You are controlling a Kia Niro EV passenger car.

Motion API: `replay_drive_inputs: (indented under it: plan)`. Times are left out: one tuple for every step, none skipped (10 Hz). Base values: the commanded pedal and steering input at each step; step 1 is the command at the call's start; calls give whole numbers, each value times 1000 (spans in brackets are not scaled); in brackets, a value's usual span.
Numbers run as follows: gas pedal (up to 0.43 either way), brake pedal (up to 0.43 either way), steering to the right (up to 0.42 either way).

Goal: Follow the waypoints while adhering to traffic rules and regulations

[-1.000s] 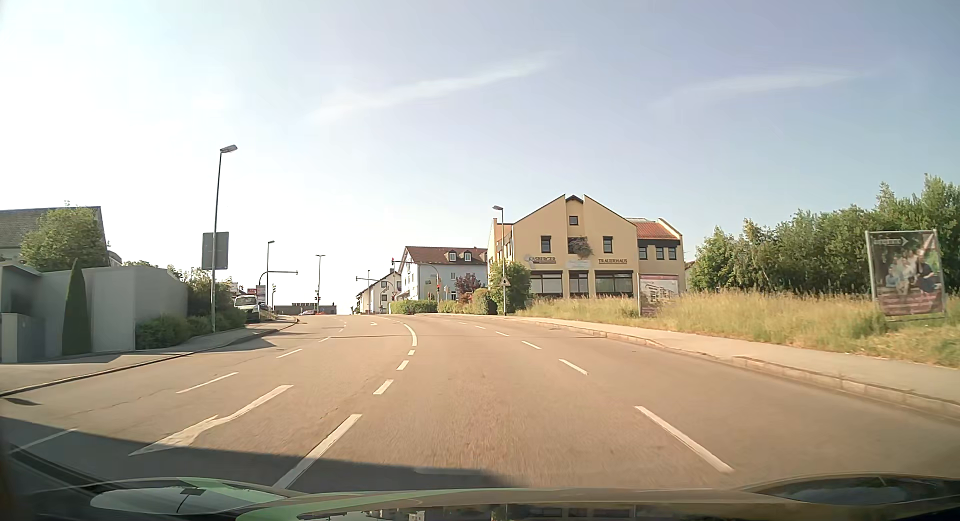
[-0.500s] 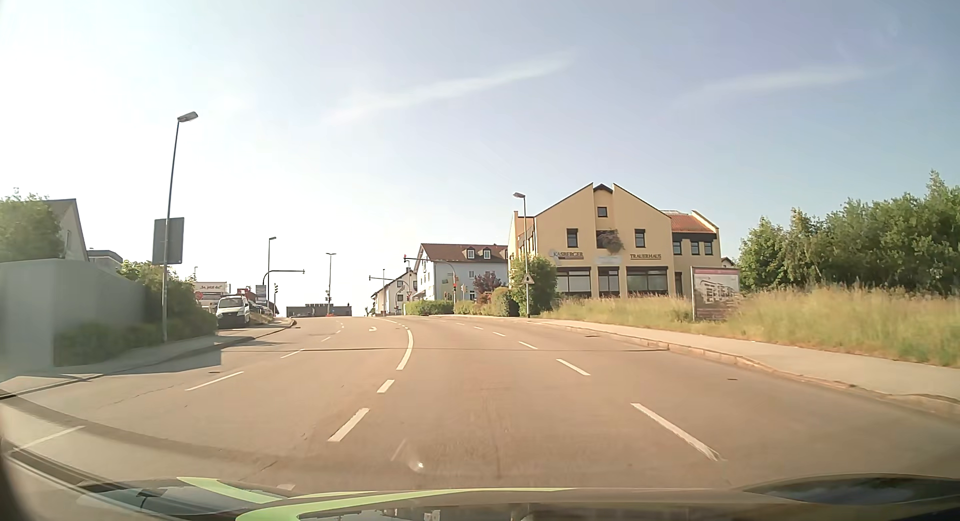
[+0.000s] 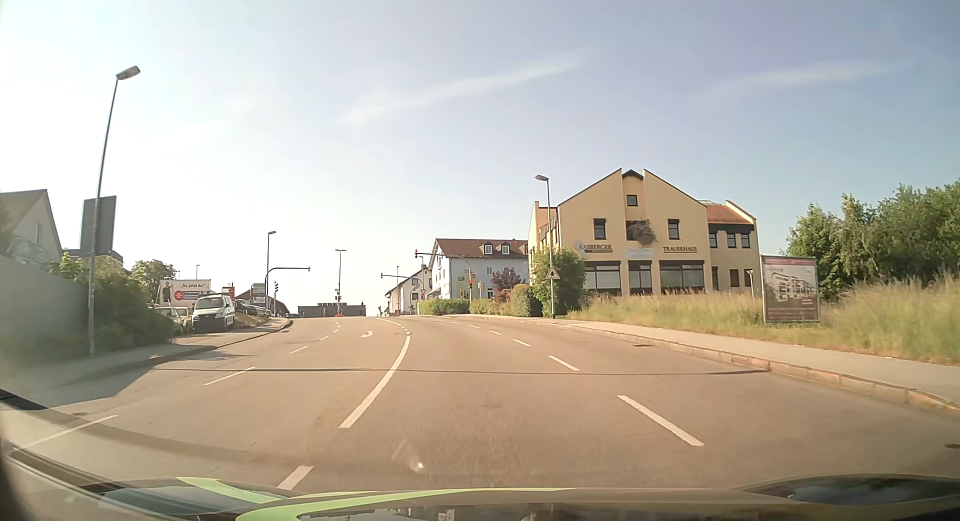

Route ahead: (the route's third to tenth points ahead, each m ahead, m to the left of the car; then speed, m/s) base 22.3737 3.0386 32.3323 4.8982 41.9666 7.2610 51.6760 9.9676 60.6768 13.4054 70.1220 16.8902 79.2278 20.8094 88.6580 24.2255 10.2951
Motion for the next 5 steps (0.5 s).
replay_drive_inputs:
  plan:
    - [0, 0, -24]
    - [0, 0, -24]
    - [8, 0, -24]
    - [8, 0, -24]
    - [8, 0, -24]
